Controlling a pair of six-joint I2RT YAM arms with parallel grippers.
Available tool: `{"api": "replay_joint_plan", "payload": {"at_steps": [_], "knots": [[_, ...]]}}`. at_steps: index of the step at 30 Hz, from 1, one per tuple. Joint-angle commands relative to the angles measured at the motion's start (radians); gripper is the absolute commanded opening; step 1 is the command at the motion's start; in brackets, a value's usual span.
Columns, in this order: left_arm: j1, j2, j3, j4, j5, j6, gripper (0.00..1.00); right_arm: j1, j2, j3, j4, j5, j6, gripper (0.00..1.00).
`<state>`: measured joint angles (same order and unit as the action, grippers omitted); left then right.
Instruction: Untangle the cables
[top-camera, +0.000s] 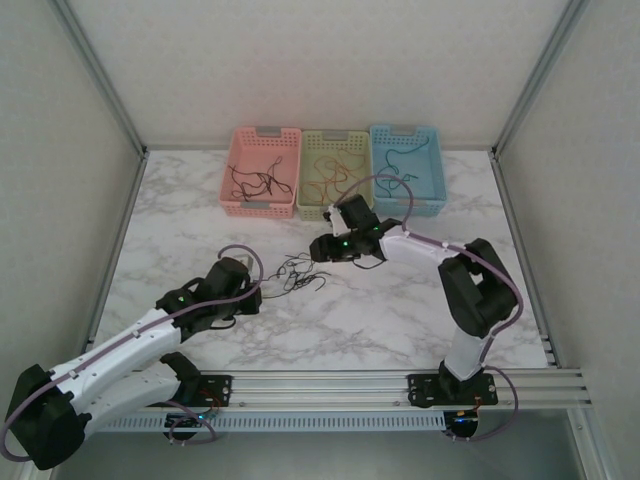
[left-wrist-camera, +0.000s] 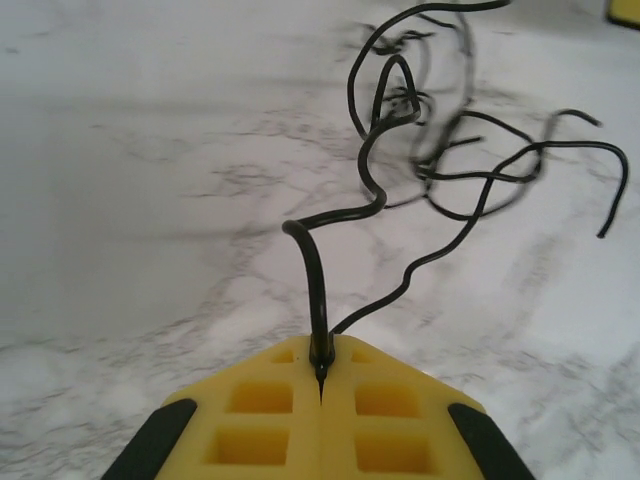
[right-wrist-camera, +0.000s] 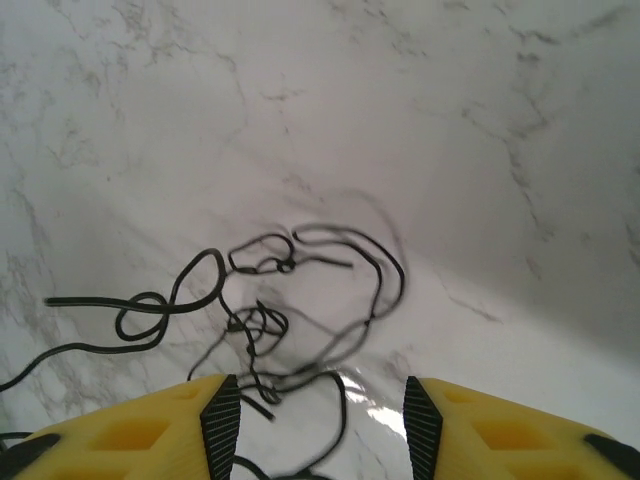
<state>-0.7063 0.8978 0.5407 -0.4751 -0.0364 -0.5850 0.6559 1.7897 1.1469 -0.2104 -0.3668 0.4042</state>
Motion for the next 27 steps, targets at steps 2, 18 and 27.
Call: {"api": "replay_joint_plan", "payload": {"at_steps": [2,18,27], "knots": [[-0.007,-0.003,-0.017,-0.086,-0.117,-0.068,0.0,0.034,0.083,0.118,-0.073,-0.005,-0.056,0.51],[-0.007,-0.03,-0.024,-0.107,-0.169,-0.081,0.0,0.045,0.312,0.36,-0.186,0.011,-0.204,0.59],[-0.007,-0.025,-0.03,-0.089,-0.154,-0.068,0.0,0.045,0.351,0.344,-0.181,-0.053,-0.225,0.57]]}}
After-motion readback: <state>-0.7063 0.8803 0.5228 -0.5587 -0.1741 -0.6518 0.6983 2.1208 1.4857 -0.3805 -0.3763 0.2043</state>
